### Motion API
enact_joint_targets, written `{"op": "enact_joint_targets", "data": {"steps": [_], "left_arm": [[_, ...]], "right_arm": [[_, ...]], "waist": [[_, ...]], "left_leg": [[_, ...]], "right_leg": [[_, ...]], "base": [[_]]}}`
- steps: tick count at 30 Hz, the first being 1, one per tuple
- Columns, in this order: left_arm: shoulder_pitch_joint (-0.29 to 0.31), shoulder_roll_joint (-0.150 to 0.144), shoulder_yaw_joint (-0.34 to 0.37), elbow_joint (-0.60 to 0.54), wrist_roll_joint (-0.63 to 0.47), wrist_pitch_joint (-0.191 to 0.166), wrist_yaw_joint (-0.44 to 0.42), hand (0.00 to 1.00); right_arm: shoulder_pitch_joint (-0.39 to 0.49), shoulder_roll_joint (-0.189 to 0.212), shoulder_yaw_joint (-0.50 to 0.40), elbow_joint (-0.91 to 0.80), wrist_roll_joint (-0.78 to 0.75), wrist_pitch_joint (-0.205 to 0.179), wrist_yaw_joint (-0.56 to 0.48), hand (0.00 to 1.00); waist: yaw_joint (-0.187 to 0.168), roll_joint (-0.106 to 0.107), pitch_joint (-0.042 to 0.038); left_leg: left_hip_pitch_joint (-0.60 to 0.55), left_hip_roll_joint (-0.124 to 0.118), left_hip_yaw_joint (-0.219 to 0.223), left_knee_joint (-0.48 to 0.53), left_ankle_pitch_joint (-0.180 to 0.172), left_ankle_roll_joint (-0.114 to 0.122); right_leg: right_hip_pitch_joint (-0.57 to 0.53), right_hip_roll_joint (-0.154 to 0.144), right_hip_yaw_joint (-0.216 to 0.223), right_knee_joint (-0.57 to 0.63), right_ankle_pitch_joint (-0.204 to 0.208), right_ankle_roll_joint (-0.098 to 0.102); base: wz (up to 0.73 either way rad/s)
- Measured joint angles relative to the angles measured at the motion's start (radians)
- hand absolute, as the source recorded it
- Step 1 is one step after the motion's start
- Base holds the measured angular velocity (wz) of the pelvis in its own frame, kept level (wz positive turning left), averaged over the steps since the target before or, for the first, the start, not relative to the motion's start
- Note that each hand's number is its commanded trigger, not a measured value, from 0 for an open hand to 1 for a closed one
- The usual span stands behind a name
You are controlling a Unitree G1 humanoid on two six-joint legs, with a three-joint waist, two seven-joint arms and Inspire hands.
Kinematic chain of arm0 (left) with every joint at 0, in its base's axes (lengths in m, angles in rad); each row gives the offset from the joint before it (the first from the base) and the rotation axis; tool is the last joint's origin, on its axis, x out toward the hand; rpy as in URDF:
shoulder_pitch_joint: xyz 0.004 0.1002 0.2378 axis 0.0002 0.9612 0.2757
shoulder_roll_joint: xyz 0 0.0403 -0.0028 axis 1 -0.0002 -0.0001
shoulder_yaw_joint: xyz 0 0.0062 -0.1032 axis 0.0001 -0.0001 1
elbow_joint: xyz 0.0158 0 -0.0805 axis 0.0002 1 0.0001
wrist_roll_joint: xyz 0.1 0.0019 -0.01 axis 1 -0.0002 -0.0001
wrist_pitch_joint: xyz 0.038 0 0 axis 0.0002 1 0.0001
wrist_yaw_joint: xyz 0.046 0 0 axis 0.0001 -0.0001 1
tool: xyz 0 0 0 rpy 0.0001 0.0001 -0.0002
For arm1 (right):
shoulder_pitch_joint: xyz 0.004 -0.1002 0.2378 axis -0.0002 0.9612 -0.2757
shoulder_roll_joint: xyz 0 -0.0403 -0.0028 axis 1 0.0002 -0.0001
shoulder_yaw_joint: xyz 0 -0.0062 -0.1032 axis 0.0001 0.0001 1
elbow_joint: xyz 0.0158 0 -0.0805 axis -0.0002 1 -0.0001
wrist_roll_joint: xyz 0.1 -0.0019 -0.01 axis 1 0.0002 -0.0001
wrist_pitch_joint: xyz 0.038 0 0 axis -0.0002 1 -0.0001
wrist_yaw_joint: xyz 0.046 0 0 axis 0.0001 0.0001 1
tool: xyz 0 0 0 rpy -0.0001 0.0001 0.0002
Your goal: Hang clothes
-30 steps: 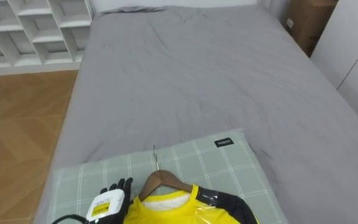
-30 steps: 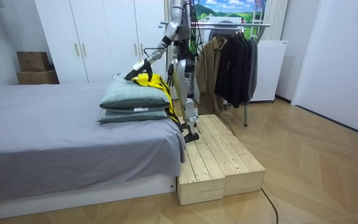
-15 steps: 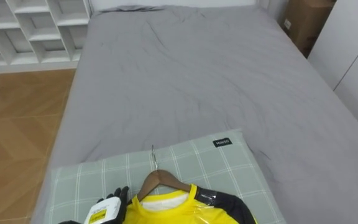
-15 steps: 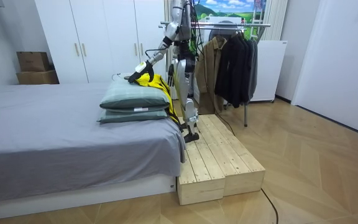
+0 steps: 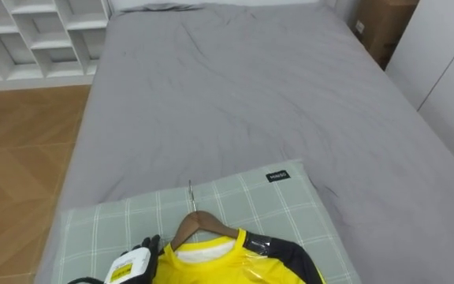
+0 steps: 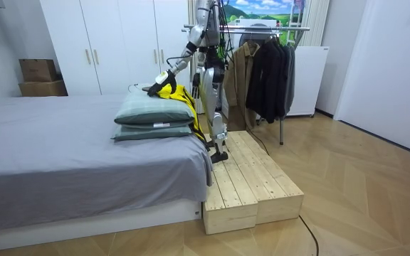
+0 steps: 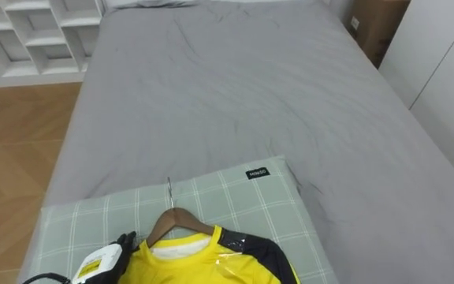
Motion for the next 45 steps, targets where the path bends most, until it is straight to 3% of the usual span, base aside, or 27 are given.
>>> {"op": "enact_joint_targets", "data": {"steps": [11, 15, 16, 17, 38, 39, 40, 41, 42, 45], "left_arm": [[-0.037, -0.002, 0.010, 0.023, -0.041, -0.037, 0.004, 0.00], [-0.068, -0.001, 0.024, 0.041, -0.075, -0.055, 0.010, 0.00], [-0.080, -0.001, 0.030, 0.046, -0.084, -0.057, 0.012, 0.00], [-0.088, -0.002, 0.037, 0.047, -0.083, -0.059, 0.014, 0.00], [-0.144, 0.003, 0.049, 0.087, -0.117, -0.076, 0.033, 0.00], [-0.144, 0.003, 0.050, 0.087, -0.118, -0.076, 0.032, 0.20], [-0.145, 0.003, 0.051, 0.087, -0.117, -0.076, 0.031, 0.57], [-0.145, 0.003, 0.060, 0.087, -0.117, -0.077, 0.029, 0.67], [-0.145, 0.003, 0.065, 0.087, -0.117, -0.077, 0.029, 0.96], [-0.151, 0.004, 0.074, 0.086, -0.117, -0.076, 0.032, 1.00]], "right_arm": [[-0.045, 0.008, 0.010, 0.003, -0.006, -0.001, -0.028, 0.00], [-0.085, 0.017, 0.010, 0.009, -0.004, -0.004, -0.044, 0.00], [-0.103, 0.023, 0.009, 0.010, -0.004, -0.003, -0.053, 0.00], [-0.114, 0.030, 0.009, 0.010, -0.004, -0.003, -0.061, 0.00], [-0.147, 0.041, 0.008, 0.015, -0.002, 0.007, -0.061, 0.00], [-0.147, 0.041, 0.008, 0.015, -0.002, 0.007, -0.061, 0.00], [-0.148, 0.040, 0.008, 0.016, -0.001, 0.007, -0.061, 0.00], [-0.148, 0.040, 0.008, 0.018, -0.001, 0.007, -0.061, 0.00], [-0.147, 0.040, 0.008, 0.018, -0.001, 0.007, -0.061, 0.00], [-0.147, 0.039, 0.008, 0.020, -0.001, 0.007, -0.061, 0.00]], "waist": [[0.025, -0.006, 0.0039], [0.026, -0.015, 0.0174], [0.026, -0.017, 0.0260], [0.026, -0.018, 0.0268], [0.025, -0.019, 0.0318], [0.025, -0.019, 0.0318], [0.025, -0.019, 0.0318], [0.025, -0.020, 0.0322], [0.025, -0.020, 0.0322], [0.026, -0.020, 0.0322]], "left_leg": [[-0.097, 0.008, -0.005, 0.030, 0.006, 0.004], [-0.112, 0.007, -0.007, 0.030, 0.012, 0.006], [-0.120, 0.007, -0.007, 0.030, 0.016, 0.007], [-0.133, 0.007, -0.007, 0.030, 0.020, 0.008], [-0.189, 0.007, -0.004, 0.029, 0.044, 0.013], [-0.189, 0.007, -0.004, 0.030, 0.044, 0.013], [-0.189, 0.007, -0.005, 0.030, 0.044, 0.013], [-0.189, 0.008, -0.004, 0.030, 0.044, 0.013], [-0.189, 0.008, -0.004, 0.030, 0.044, 0.013], [-0.191, 0.008, -0.004, 0.029, 0.044, 0.013]], "right_leg": [[-0.081, 0.007, -0.006, 0.001, 0.018, -0.002], [-0.098, 0.006, -0.004, 0.006, 0.022, -0.001], [-0.111, 0.006, -0.003, 0.012, 0.023, -0.001], [-0.127, 0.006, -0.003, 0.020, 0.023, -0.001], [-0.208, 0.005, 0.000, 0.071, 0.023, 0.000], [-0.208, 0.005, 0.000, 0.071, 0.023, 0.000], [-0.208, 0.005, 0.000, 0.071, 0.023, 0.000], [-0.208, 0.006, 0.000, 0.071, 0.023, 0.000], [-0.208, 0.006, 0.000, 0.071, 0.023, 0.000], [-0.209, 0.006, 0.000, 0.071, 0.023, 0.000]], "base": [[0.02], [0.00], [0.00], [0.00], [0.00], [0.00], [0.00], [0.00], [0.00], [0.00]]}}
